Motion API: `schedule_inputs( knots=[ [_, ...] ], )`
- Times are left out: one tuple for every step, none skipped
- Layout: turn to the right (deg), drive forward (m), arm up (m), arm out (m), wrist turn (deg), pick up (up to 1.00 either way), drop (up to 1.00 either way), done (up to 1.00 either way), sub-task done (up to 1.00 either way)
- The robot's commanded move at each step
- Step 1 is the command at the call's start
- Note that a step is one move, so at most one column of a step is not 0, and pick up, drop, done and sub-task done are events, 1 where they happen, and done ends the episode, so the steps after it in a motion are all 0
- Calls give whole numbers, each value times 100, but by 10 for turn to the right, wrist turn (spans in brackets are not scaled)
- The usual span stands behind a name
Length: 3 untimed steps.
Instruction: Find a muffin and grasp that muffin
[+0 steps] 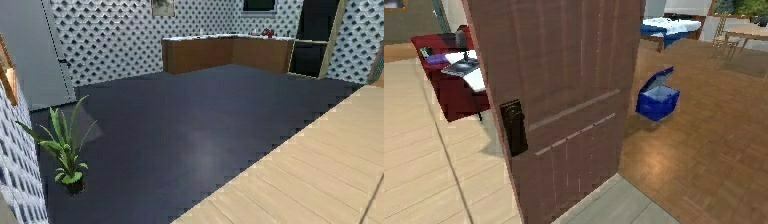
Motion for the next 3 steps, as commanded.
schedule_inputs(
  knots=[
    [0,100,0,0,0,0,0,0,0],
    [0,100,0,0,0,0,0,0,0],
    [0,100,0,0,0,0,0,0,0]
  ],
)
